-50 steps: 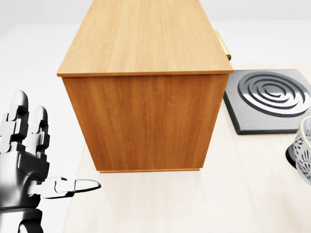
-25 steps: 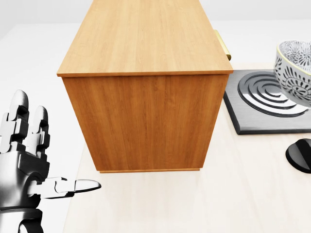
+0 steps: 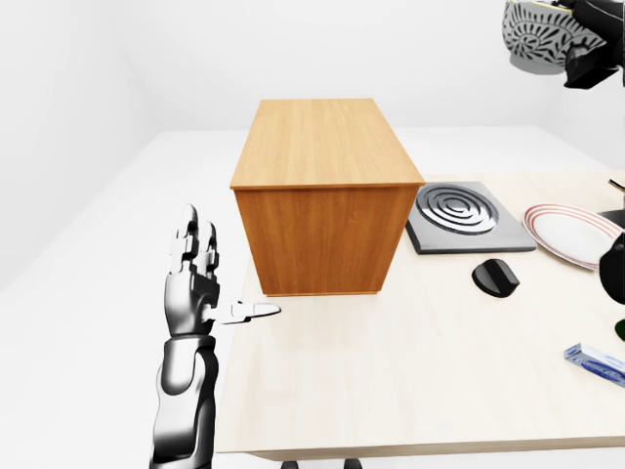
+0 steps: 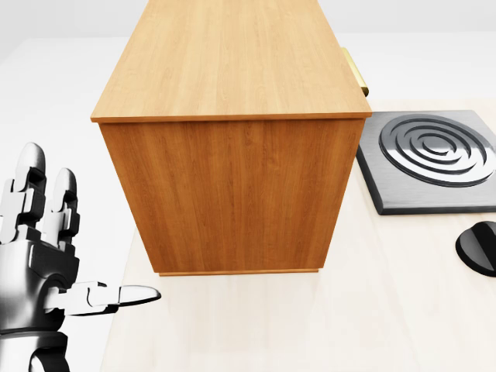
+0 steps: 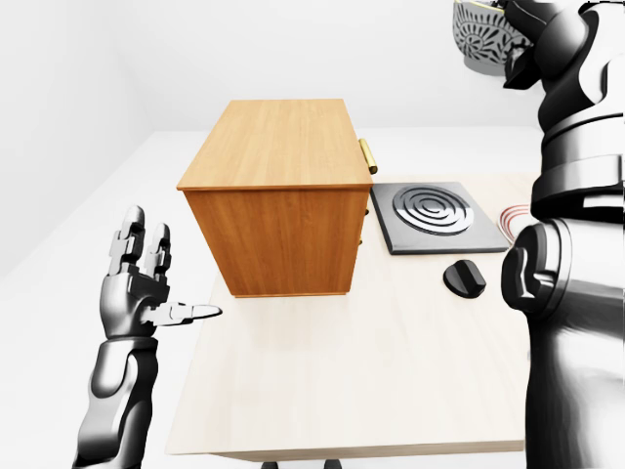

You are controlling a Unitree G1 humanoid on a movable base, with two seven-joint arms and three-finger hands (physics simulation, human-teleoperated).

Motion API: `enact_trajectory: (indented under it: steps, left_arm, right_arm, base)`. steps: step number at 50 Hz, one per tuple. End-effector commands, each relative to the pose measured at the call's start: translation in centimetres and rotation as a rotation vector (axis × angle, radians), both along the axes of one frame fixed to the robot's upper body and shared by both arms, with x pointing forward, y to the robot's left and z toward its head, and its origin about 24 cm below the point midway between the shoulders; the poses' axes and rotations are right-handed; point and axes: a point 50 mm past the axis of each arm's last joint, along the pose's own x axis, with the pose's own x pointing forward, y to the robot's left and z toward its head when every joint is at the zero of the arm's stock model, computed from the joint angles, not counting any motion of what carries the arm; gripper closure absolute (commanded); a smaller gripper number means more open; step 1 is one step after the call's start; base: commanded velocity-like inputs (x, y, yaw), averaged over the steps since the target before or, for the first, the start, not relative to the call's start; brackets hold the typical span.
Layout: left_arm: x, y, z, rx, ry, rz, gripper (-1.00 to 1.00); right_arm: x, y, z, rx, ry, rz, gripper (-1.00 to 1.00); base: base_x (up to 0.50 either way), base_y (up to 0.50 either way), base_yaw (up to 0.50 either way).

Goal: Put the bowl on the top of the cabinet.

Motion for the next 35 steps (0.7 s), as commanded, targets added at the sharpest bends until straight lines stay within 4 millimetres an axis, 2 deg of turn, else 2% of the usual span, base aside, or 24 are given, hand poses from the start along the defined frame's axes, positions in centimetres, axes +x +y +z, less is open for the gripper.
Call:
enact_trajectory:
  steps: [1,2,3,6,9,10,13,16,19,22,28,35]
  left_arm:
    - [0.0,0.0,0.1,0.0,-0.004,0.0,-1.0]
    - [0.0,0.0,0.1,0.0,-0.004,0.0,-1.0]
    - [0.0,0.0,0.2,0.0,-0.008,0.001,-1.0]
    - [0.1,0.1,-0.1,-0.001,0.002,-0.001,-1.0]
    - [0.1,0.1,-0.1,-0.001,0.003,-0.001,-1.0]
    - [0.1,0.1,0.0,-0.002,0.001,-0.002,-1.0]
    - [0.1,0.0,-0.2,-0.003,0.007,-0.005,-1.0]
    - [0.1,0.0,-0.3,-0.003,0.013,-0.007,-1.0]
    - [0.0,-0.1,-0.3,-0.002,0.011,-0.011,-1.0]
    - [0.0,0.0,0.0,-0.003,-0.003,-0.008,-1.0]
    - [-0.1,-0.1,-0.1,-0.004,0.004,-0.013,-1.0]
    - [-0.1,0.0,0.0,-0.006,-0.003,-0.012,-1.0]
  right_arm:
    - [-1.0,4.1,6.5,-0.177,-0.167,0.001,1.0]
    - [-1.0,4.1,6.5,-0.177,-0.167,0.001,1.0]
    - [-1.2,5.5,7.5,-0.189,-0.194,0.03,1.0]
    - [-1.3,7.0,8.4,-0.206,-0.216,0.058,1.0]
    - [-1.3,7.0,8.4,-0.205,-0.217,0.058,1.0]
    - [-1.3,10.0,9.4,-0.218,-0.24,0.129,1.0]
    - [-1.3,11.8,9.9,-0.226,-0.258,0.173,1.0]
    - [-1.3,12.6,10.0,-0.226,-0.262,0.194,1.0]
    - [-1.3,15.4,10.2,-0.206,-0.283,0.28,1.0]
    - [-1.3,17.2,10.2,-0.198,-0.286,0.333,1.0]
    - [-1.5,19.4,10.1,-0.203,-0.288,0.393,1.0]
    - [-1.1,21.1,9.3,-0.188,-0.271,0.448,1.0]
  base:
    - [0.0,0.0,0.0]
    - [0.0,0.0,0.0]
    - [0.0,0.0,0.0]
    - [0.0,0.0,0.0]
    - [0.0,0.0,0.0]
    - [0.0,0.0,0.0]
    - [0.0,0.0,0.0]
    - [0.0,0.0,0.0]
    - [0.0,0.0,0.0]
    - [0.0,0.0,0.0]
    - [0.0,0.0,0.0]
    - [0.0,0.0,0.0]
